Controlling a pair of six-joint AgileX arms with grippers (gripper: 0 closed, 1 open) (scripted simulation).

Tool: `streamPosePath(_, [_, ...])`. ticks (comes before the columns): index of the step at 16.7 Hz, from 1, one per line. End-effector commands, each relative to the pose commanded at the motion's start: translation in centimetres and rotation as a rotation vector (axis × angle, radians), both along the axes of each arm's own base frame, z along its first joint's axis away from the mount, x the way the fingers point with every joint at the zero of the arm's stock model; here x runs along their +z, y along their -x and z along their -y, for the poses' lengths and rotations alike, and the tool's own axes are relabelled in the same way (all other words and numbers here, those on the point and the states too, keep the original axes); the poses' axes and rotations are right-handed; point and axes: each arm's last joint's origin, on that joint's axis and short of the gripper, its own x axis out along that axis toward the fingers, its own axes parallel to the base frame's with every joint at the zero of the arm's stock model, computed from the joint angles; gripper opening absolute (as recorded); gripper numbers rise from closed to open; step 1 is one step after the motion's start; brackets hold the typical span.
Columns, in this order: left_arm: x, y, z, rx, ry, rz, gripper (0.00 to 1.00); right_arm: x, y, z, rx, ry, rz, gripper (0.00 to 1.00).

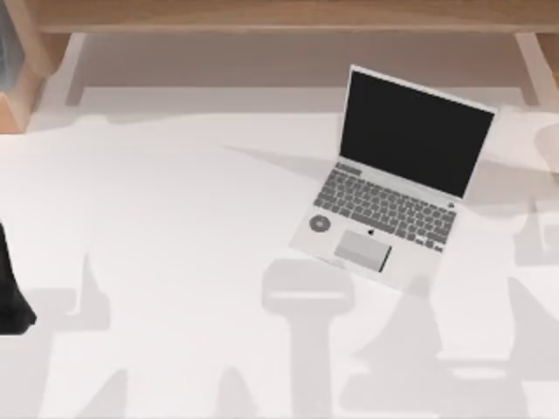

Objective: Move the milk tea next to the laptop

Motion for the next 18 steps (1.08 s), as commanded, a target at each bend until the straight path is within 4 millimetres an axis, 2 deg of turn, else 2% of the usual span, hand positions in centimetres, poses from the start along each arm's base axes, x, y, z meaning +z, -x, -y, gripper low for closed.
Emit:
streamPosePath(4, [0.0,0.0,0.0,0.000,0.000,0.000,1.00,-3.0,-2.7,1.0,0.002,-0.006,-0.043,1.00])
streamPosePath(9, [0.0,0.0,0.0,0.000,0.000,0.000,1.00,-5.8,-4.0,1.7,0.005,-0.012,-0.052,1.00])
streamPosePath(18, [0.0,0.0,0.0,0.000,0.000,0.000,1.00,-6.4,-4.5,1.8,0.007,-0.013,-0.058,1.00])
